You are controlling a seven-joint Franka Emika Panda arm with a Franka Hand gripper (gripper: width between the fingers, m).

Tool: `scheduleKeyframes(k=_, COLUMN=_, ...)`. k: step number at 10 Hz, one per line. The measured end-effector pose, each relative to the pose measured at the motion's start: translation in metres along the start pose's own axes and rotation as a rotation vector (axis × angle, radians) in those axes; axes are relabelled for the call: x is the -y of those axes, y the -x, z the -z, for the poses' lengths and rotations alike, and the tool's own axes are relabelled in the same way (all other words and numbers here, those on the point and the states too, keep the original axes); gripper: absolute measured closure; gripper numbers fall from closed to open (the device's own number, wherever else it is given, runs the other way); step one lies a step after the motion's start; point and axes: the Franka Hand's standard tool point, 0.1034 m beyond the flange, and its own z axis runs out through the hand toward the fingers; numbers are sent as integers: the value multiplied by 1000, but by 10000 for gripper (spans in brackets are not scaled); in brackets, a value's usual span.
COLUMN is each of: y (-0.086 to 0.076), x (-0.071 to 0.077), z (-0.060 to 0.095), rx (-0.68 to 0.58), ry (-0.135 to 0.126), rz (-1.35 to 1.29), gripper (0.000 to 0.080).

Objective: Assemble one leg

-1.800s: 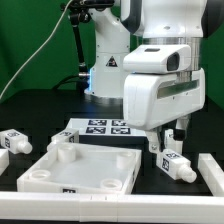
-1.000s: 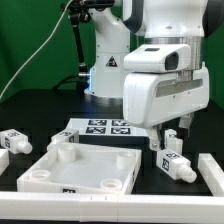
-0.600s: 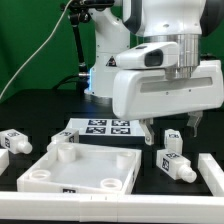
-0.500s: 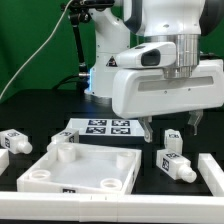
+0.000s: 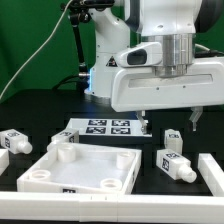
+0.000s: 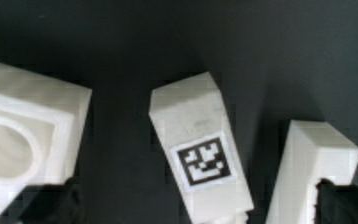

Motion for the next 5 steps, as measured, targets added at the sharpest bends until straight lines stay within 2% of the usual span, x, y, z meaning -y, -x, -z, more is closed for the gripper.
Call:
scheduleKeyframes(k=2, y=4, x=0, z=-1, rx=37, ry=1, rz=0, gripper=150)
scheduleKeyframes(k=3, y=8, x=0, z=1, rx=127, ry=4, rz=-14, gripper=150)
scheduleKeyframes(k=4, y=11, x=4, z=2, rx=161, ry=14, rz=-91, gripper=150)
scheduleKeyframes(k=5, y=25, x=9, z=3, rx=266, ry=38, rz=-156, gripper=150)
